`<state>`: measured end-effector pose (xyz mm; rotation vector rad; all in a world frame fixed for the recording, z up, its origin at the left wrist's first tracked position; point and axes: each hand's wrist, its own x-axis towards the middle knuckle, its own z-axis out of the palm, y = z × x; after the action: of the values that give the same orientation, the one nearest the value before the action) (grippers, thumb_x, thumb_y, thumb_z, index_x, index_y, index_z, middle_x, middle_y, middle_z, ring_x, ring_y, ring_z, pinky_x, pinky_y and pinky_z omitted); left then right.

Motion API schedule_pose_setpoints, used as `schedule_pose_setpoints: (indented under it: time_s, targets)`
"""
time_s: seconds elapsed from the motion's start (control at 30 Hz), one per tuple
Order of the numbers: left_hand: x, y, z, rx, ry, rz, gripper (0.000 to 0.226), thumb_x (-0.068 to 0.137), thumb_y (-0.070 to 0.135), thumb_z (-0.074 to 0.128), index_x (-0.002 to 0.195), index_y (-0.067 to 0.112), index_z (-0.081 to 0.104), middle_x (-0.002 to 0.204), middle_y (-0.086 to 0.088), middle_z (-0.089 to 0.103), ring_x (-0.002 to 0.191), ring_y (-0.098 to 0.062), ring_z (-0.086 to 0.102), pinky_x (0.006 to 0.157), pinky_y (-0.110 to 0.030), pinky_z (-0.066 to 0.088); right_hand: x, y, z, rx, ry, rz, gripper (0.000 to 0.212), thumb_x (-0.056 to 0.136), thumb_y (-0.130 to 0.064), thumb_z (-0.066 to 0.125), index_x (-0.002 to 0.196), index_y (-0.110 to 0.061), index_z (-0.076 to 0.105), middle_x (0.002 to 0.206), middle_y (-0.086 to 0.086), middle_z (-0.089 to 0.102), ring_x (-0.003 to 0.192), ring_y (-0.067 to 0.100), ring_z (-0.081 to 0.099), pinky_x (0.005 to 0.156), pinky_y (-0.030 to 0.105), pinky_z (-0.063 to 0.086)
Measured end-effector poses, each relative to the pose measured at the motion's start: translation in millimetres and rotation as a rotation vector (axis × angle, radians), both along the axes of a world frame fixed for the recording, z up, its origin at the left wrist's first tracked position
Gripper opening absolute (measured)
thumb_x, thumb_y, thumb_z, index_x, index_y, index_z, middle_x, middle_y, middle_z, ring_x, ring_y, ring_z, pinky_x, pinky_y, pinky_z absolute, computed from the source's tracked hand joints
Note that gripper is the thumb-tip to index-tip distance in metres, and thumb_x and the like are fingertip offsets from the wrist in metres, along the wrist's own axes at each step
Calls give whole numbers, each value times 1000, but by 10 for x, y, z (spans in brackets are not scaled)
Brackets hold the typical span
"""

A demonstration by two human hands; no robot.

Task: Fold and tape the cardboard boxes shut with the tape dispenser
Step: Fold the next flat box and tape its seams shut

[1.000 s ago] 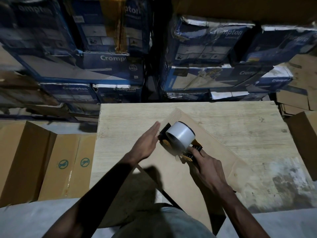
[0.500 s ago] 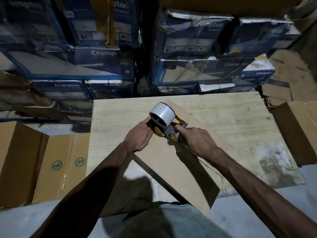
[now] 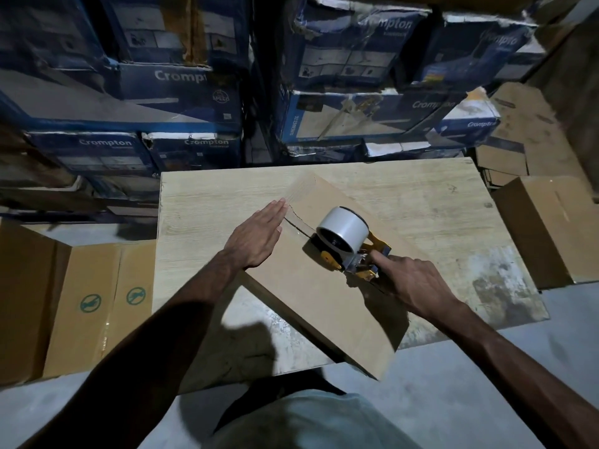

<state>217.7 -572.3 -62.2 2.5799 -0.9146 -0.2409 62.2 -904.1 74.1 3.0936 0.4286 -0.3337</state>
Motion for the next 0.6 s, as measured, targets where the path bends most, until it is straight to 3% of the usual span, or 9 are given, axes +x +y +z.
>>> schedule_pose_setpoints:
  time_s: [0.13, 0.27, 0.47, 0.53, 0.6]
  targets:
    - [-1, -16, -34, -6, -6, 3, 61, 111, 42, 18, 167, 20, 8, 174, 5, -1, 160, -10, -1, 130, -42, 16, -225, -222, -23, -60, 20, -28, 40, 95, -41, 67, 122, -33, 37, 87, -3, 68, 60, 23, 57, 49, 29, 38]
    - [-43, -39, 16, 123, -74, -1, 68, 110, 55, 18, 167, 23, 0, 173, 5, -9, 160, -14, -8, 130, -46, 6, -254, -216, -42, -56, 12, -38, 37, 98, -41, 64, 122, -33, 37, 88, -1, 68, 61, 25, 59, 49, 30, 39]
    - [-472, -456, 158, 207, -28, -209, 73, 108, 62, 8, 164, 21, -13, 171, 0, -17, 158, -14, -18, 129, -43, -7, -269, -222, -23, -33, 10, -38, 37, 98, -42, 60, 124, -33, 35, 90, 0, 68, 63, 27, 59, 53, 33, 46]
    - [-682, -648, 159, 188, -33, -188, 72, 108, 60, 8, 165, 18, -8, 173, -3, -9, 159, -15, -14, 130, -42, -4, -282, -205, -18, -14, 5, -35, 35, 100, -42, 57, 124, -33, 34, 88, -1, 67, 62, 25, 58, 54, 34, 49]
    - [-851, -826, 150, 148, -50, -177, 69, 109, 55, 13, 166, 15, 15, 173, -6, 12, 160, -18, -2, 131, -43, 3, -294, -206, -30, -10, -24, -32, 34, 100, -38, 58, 124, -33, 34, 84, -2, 65, 61, 25, 56, 54, 34, 48]
